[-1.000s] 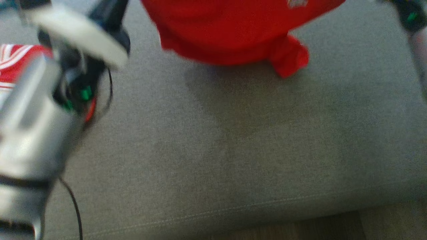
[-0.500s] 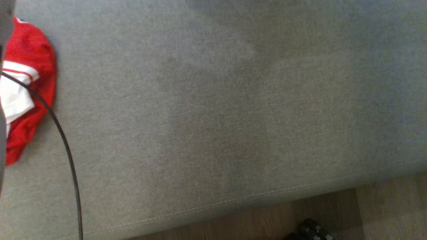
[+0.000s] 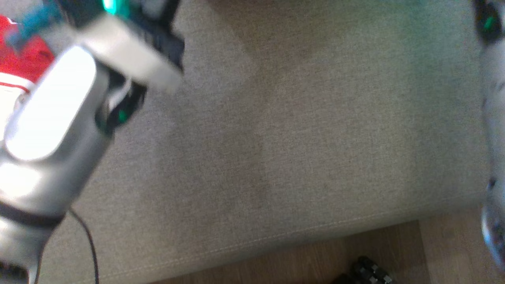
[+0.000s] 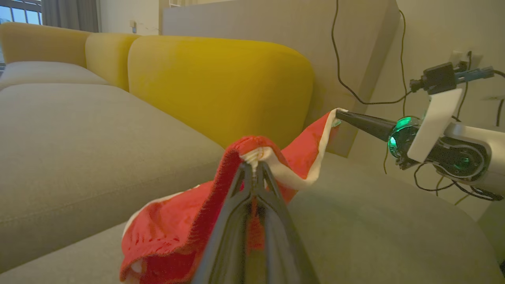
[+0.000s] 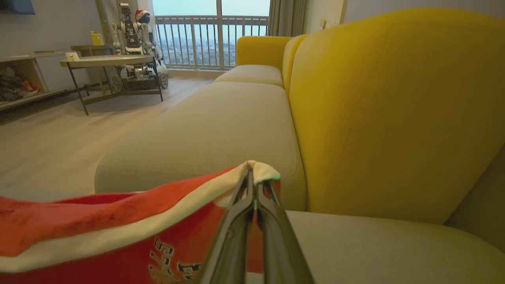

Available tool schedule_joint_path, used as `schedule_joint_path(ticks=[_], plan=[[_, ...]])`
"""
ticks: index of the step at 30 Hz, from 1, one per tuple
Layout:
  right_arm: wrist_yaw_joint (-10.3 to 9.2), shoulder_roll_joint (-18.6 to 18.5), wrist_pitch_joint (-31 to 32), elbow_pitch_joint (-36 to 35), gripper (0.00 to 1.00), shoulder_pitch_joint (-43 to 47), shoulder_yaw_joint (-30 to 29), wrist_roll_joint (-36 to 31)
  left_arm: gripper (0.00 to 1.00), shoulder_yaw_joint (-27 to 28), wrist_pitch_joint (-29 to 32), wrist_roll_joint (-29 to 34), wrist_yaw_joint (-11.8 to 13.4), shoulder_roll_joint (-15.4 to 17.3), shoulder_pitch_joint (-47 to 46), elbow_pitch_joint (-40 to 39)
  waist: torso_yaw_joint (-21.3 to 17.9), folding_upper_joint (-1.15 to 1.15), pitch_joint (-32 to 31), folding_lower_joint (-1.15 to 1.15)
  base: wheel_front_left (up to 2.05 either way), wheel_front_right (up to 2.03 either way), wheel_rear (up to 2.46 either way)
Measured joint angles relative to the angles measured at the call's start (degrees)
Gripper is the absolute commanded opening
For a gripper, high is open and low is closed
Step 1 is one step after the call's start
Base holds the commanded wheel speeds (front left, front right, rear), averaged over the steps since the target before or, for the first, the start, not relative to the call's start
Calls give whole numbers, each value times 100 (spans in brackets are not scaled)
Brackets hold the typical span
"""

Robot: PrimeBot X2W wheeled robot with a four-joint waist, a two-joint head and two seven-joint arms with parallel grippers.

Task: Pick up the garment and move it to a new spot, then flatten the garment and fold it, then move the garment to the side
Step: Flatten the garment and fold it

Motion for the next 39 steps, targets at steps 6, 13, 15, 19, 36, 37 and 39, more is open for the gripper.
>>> schedule_joint_path(ticks=[6, 13, 15, 19, 36, 37, 39], plan=[[0, 20, 573, -1834, 0, 2108, -87, 230, 0, 7, 0, 112, 0, 386, 1528, -751, 10, 0, -317, -1, 0, 0, 0], [0, 14, 1050, -3893, 0, 5001, -493, 700, 0, 92, 0, 525, 0, 474, 3073, -1160, 119, 1, -858, -1, 0, 0, 0], [0, 93, 1147, -4317, 0, 5657, -627, 791, 0, 212, 0, 609, 0, 472, 3433, -1246, 136, 1, -1025, -1, 0, 0, 0], [0, 215, 1350, -5127, 0, 6631, -906, 921, 0, 457, 0, 786, 0, 470, 4204, -1519, 137, 1, -1353, -1, 0, 0, 0], [0, 43, 2095, -5208, 0, 5722, -1182, -589, 0, 472, 10, -541, 0, -333, 3961, -1176, 581, 0, -1560, 0, 0, 0, 0], [0, -5, 2101, -5037, 0, 5511, -1181, -730, 0, 431, 48, -703, 1, -430, 3768, -1044, 623, 0, -1521, 0, 0, 0, 0], [0, -65, 2149, -4668, 0, 5074, -1192, -893, 0, 376, 59, -946, 0, -601, 3418, -792, 698, 0, -1434, 0, 0, 0, 0]])
